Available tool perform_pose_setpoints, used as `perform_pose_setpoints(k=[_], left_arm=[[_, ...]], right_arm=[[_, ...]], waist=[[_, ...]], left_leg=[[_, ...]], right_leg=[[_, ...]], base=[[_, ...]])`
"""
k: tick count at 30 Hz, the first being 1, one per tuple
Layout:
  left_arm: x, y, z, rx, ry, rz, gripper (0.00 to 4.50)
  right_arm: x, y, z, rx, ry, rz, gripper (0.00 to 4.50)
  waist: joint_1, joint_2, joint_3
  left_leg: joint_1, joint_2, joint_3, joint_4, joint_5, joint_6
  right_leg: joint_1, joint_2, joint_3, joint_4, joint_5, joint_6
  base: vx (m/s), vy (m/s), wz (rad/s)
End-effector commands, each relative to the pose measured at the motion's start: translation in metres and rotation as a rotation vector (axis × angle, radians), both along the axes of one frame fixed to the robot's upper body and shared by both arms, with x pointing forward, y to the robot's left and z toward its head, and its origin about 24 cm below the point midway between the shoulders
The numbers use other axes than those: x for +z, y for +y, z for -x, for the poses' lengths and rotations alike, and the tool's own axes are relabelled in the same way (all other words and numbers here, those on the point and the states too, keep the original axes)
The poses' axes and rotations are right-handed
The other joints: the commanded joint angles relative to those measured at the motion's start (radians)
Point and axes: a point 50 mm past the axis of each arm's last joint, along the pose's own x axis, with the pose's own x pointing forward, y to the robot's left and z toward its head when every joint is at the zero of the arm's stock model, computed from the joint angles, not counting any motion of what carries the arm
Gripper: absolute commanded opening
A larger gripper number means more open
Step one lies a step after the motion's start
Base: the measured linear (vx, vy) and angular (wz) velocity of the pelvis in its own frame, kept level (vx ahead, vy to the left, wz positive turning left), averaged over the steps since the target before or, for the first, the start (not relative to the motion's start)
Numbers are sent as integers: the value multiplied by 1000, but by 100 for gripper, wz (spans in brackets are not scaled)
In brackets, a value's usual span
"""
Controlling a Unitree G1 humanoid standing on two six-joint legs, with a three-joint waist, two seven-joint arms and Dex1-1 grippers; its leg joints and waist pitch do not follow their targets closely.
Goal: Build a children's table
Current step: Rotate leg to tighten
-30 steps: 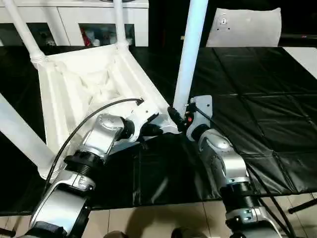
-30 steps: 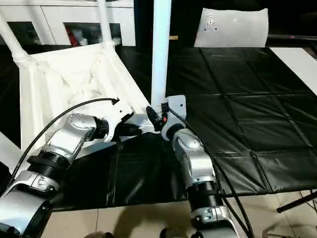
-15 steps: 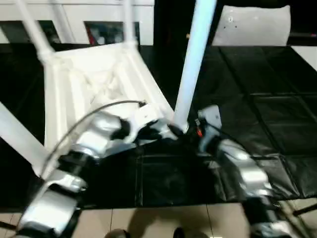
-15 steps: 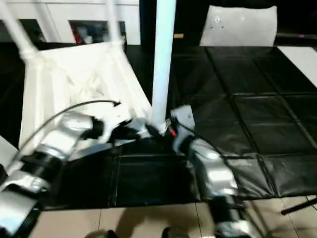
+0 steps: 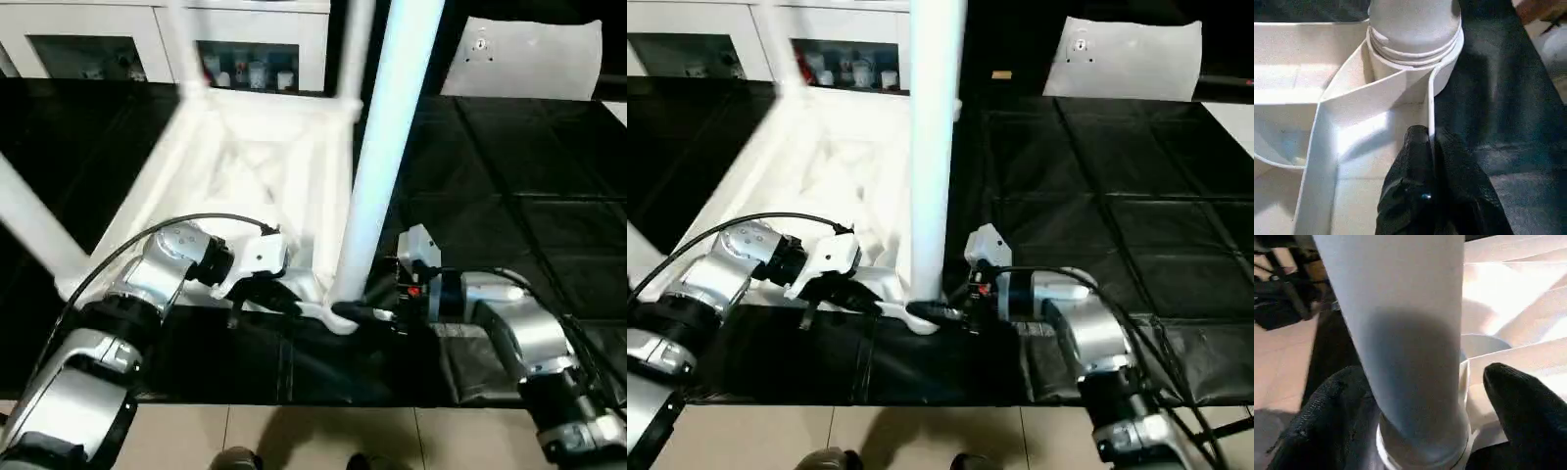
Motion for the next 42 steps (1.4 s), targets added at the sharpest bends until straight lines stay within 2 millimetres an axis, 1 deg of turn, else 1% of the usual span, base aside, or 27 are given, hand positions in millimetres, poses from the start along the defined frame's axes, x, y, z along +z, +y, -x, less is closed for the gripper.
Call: perform_pose_setpoints(k=[1,5,7,8,14,16,17,19,21,24,26,27,28,29,30,31,32,33,34,35,36,37,38,39,40,41,42], left_arm=[[-6,-2,4,-92,36,-70,0],[-5,-2,3,-103,32,-78,0],[-5,-2,3,-109,33,-83,0],[-5,-2,3,-111,34,-85,0],[-6,0,2,-121,34,-93,0],[-6,1,2,-121,36,-96,0],[-6,1,2,-121,36,-98,0],[-7,2,1,-114,38,-104,0],[-7,3,1,-109,39,-103,0],[-7,0,-3,-28,47,-69,0],[-6,-4,-8,58,26,-39,0],[-6,-4,-8,63,26,-36,0],[-5,-9,-11,135,25,2,0],[-4,-10,-12,150,27,13,0],[-3,-15,-13,189,27,39,0],[-3,-18,-14,207,27,51,0],[-2,-24,-16,250,17,74,0],[-1,-29,-16,273,17,89,0],[0,-38,-17,311,16,113,0],[1,-45,-18,345,10,131,0],[2,-50,-18,369,13,146,0],[2,-50,-18,369,13,146,0],[4,-61,-20,422,7,174,0],[5,-64,-21,443,3,185,0],[6,-69,-22,468,-2,195,0],[7,-72,-24,491,-10,203,0],[9,-77,-25,519,-19,209,0]], right_arm=[[2,0,0,60,27,3,370],[0,0,1,111,55,21,335],[1,0,0,129,62,25,312],[1,0,0,133,63,25,312],[1,2,-2,150,71,21,263],[0,4,-2,158,76,17,242],[0,4,-2,161,78,16,232],[-1,6,0,171,86,9,225],[-1,7,1,173,88,7,215],[-4,11,6,157,98,-21,205],[-8,17,11,100,104,-44,204],[-8,17,11,95,104,-45,204],[-13,24,14,21,110,-57,203],[-15,26,14,0,112,-59,202],[-20,34,14,-78,123,-56,201],[-23,37,14,-118,130,-52,201],[-28,45,14,-184,141,-54,201],[-30,50,13,-222,150,-56,200],[-33,60,13,-290,161,-63,200],[-34,69,13,-336,171,-72,200],[-35,76,12,-373,177,-74,199],[-35,76,12,-373,177,-74,199],[-34,89,9,-437,185,-74,199],[-34,94,7,-461,188,-74,199],[-33,99,3,-507,194,-77,199],[-33,102,-1,-548,201,-77,199],[-32,104,-7,-624,204,-65,199]], waist=[[-1,1,-70],[3,-1,-71],[5,1,-73],[5,1,-73],[13,1,-75],[15,3,-74],[14,2,-73],[15,4,-72],[15,2,-73],[16,3,-71],[20,3,-70],[20,3,-66],[19,2,-61],[17,2,-57],[16,3,-52],[12,2,-49],[9,1,-44],[1,0,-41],[-9,-1,-37],[-13,0,-37],[-22,5,-36],[-27,4,-37],[-34,1,-39],[-42,7,-41],[-46,6,-42],[-51,6,-40],[-53,10,-38]], left_leg=[[1,53,-6,-52,-66,107],[0,55,-6,-51,-56,108],[2,55,-6,-50,-53,104],[2,54,-6,-50,-52,103],[4,55,-5,-48,-50,97],[3,54,-6,-48,-52,94],[2,55,-6,-48,-54,94],[4,56,-6,-49,-64,89],[3,55,-6,-49,-63,88],[4,56,-6,-49,-63,86],[6,57,-7,-50,-63,86],[5,57,-7,-53,-84,79],[8,57,-7,-57,-115,63],[8,56,-6,-59,-137,55],[9,54,-9,-65,-177,37],[10,55,-10,-69,-195,26],[17,53,-14,-72,-240,11],[13,49,-20,-76,-258,-1],[9,48,-25,-82,-277,-13],[10,48,-26,-82,-285,-17],[9,46,-31,-85,-300,-21],[6,45,-32,-86,-302,-25],[6,44,-35,-88,-309,-19],[14,45,-31,-88,-310,-18],[15,44,-33,-88,-308,-13],[12,44,-32,-88,-309,-11],[17,42,-31,-87,-327,-7]], right_leg=[[66,-87,49,-45,-8,-270],[66,-91,48,-44,-8,-266],[66,-90,46,-43,-9,-268],[66,-90,46,-42,-7,-270],[65,-89,45,-40,-2,-271],[65,-89,45,-40,-2,-272],[65,-89,45,-40,-2,-272],[64,-90,45,-41,-12,-272],[65,-90,46,-41,-9,-271],[64,-88,46,-41,-4,-270],[64,-90,46,-43,-14,-265],[62,-90,46,-48,-53,-258],[60,-92,46,-58,-123,-246],[59,-94,48,-63,-171,-233],[58,-96,46,-77,-296,-203],[56,-97,48,-82,-354,-184],[47,-101,48,-96,-473,-150],[49,-103,47,-103,-561,-115],[50,-101,42,-110,-632,-79],[48,-102,41,-114,-652,-68],[49,-105,35,-120,-678,-53],[51,-104,33,-122,-680,-47],[53,-102,29,-127,-674,-36],[45,-99,31,-125,-630,-53],[45,-99,31,-125,-601,-67],[43,-98,33,-124,-588,-74],[39,-95,33,-127,-590,-76]], base=[[0,0,0],[0,0,0],[0,0,0],[0,0,0],[0,0,0],[0,0,0],[0,0,0],[0,0,0],[0,0,0],[0,0,0],[0,0,0],[0,0,0],[0,0,0],[0,0,0],[-57,-7,0],[-55,-10,-1],[-55,-10,-1],[-55,-3,-7],[-57,12,-13],[-57,12,-13],[-51,25,-17],[-40,34,-18],[-40,34,-18],[0,0,0],[0,0,0],[0,0,0],[0,0,0]])
